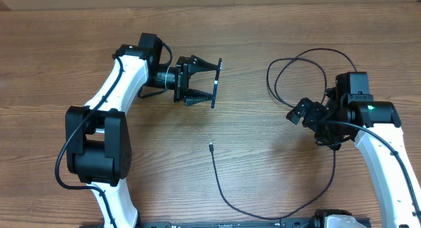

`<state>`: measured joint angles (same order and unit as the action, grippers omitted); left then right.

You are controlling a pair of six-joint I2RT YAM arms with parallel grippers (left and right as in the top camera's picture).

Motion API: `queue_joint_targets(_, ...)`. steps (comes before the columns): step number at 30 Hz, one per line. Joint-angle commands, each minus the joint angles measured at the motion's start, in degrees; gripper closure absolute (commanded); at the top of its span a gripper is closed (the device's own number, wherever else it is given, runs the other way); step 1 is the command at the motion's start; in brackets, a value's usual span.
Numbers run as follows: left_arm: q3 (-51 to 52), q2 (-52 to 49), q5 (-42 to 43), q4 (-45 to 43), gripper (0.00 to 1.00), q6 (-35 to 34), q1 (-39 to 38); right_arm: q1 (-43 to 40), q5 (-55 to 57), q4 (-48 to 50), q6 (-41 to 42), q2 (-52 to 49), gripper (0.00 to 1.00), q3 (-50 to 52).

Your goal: Plug charger to phone and switch on socket

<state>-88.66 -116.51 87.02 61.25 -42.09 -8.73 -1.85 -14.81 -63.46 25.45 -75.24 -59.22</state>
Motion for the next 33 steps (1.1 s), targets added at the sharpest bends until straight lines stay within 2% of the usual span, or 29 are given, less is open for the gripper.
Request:
queue_joint_targets(1, -1.5, 0.0, 3.5, 0.0, 0.3, -0.7, 0.2, -0.1, -0.3, 0.2, -0.5, 0.2, 0.0, -1.0)
queue_joint_targets(26, -1.5, 0.0, 3.5, 0.4, 0.3, -0.8, 0.2, 0.0, -0.3, 0.1, -0.5, 0.2, 0.0, -1.0)
queue_joint_targets(33, -1.5, 0.0, 3.5, 0.4, 0.3, -0.8, 0.2, 3.0, -0.3, 0.1, -0.5, 0.2, 0.0, -1.0)
